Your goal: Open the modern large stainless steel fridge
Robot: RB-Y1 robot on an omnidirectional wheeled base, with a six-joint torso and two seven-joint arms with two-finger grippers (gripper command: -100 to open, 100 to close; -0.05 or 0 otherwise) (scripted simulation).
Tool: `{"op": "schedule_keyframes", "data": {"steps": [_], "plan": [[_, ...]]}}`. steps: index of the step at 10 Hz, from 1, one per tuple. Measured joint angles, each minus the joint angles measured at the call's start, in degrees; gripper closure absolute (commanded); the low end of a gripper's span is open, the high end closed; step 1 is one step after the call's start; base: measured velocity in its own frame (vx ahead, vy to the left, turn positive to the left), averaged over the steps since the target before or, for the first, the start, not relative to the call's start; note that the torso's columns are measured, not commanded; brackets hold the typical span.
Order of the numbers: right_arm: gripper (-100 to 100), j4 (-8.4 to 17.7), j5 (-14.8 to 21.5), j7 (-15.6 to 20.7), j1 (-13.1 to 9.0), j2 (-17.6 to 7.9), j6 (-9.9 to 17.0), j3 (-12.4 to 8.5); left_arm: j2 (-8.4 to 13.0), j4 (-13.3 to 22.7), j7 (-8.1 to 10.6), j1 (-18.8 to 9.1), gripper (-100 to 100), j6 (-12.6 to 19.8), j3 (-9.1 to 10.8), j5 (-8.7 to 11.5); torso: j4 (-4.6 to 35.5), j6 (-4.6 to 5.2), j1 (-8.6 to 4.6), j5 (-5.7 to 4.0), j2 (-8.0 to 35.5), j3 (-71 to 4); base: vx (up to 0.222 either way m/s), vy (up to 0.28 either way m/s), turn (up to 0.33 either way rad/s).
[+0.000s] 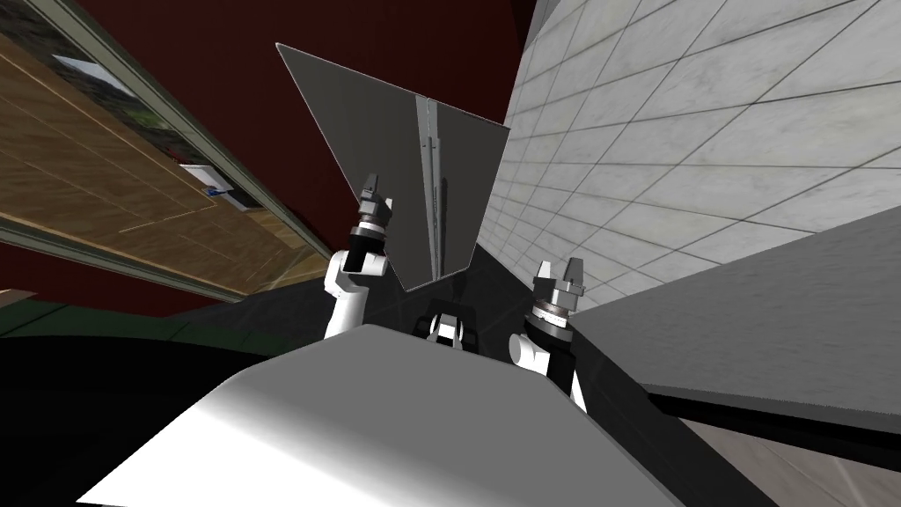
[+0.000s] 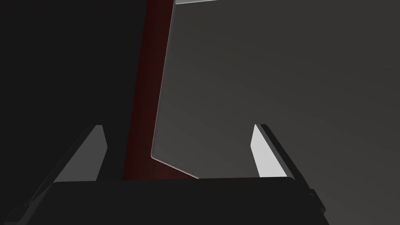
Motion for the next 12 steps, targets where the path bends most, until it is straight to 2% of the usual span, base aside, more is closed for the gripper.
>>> {"op": "schedule_keyframes", "data": {"steps": [3,6,12], "plan": [[0,0.00,0.00,0.00,0.01,0.00,0.00,0.00,-0.16,0.82,1.81,-4.88,-100,4.46,1.22,-3.09,0.00,-0.03,0.01,0.00,0.00,0.00,-0.015,-0.006,-0.080],[0,0.00,0.00,0.00,0.01,0.00,0.00,0.00,0.20,2.10,3.35,-9.52,-100,8.01,2.53,-5.13,0.00,-0.02,-0.01,-0.01,0.00,0.00,-0.012,-0.009,-0.138],[0,0.00,0.00,0.00,0.01,0.00,0.00,-0.01,-0.53,4.98,7.33,-20.33,-100,17.40,5.57,-12.07,0.00,-0.03,0.02,0.00,-0.01,0.00,-0.007,-0.008,-0.094]]}}
